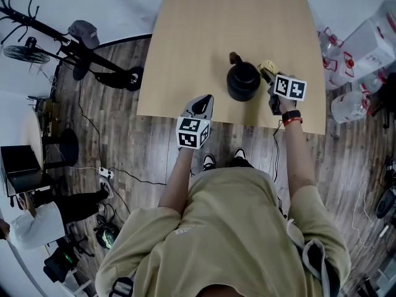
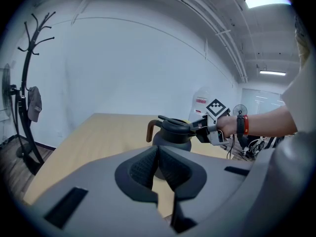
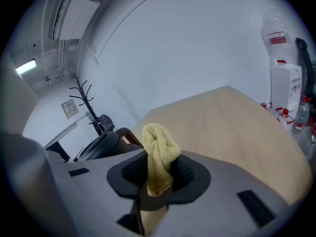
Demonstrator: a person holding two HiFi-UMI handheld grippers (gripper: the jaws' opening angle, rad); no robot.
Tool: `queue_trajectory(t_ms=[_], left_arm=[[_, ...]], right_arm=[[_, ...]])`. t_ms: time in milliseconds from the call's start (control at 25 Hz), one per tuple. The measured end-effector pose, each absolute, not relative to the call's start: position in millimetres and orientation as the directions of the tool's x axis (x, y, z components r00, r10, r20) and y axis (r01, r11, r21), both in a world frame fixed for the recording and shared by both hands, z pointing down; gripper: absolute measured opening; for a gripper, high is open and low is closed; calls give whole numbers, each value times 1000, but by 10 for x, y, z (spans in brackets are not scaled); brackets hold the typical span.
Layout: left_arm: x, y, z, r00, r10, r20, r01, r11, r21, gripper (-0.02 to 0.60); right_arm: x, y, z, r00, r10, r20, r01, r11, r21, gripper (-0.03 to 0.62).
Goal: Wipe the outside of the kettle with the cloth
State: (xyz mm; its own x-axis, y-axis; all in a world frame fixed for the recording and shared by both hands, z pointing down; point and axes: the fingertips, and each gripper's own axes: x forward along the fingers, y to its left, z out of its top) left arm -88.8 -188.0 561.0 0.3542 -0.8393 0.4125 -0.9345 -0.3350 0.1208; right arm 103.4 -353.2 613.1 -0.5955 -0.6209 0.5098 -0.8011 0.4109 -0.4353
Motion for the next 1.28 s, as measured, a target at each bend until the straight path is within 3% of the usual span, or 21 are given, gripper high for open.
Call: queue_trajectory(t_ms=[440,960,1280], left_arm=[[-766,-1698,5639,449,-806,385,-893,-422,157,25],[-1322,-1457,5521,434,-826,360,-901,-406,155,25],[-1763,-1475,5431,388,-854,347,-922,-365,132,25]], right_arm=[[1338,-2450,6427,-504,-677,536,-849,277,-449,107],[-109,-1645,6611,-609,-555,566,-793,440,-422,110],[-751,-1821,6644,-588,-574,570,-804,490,-337,112]])
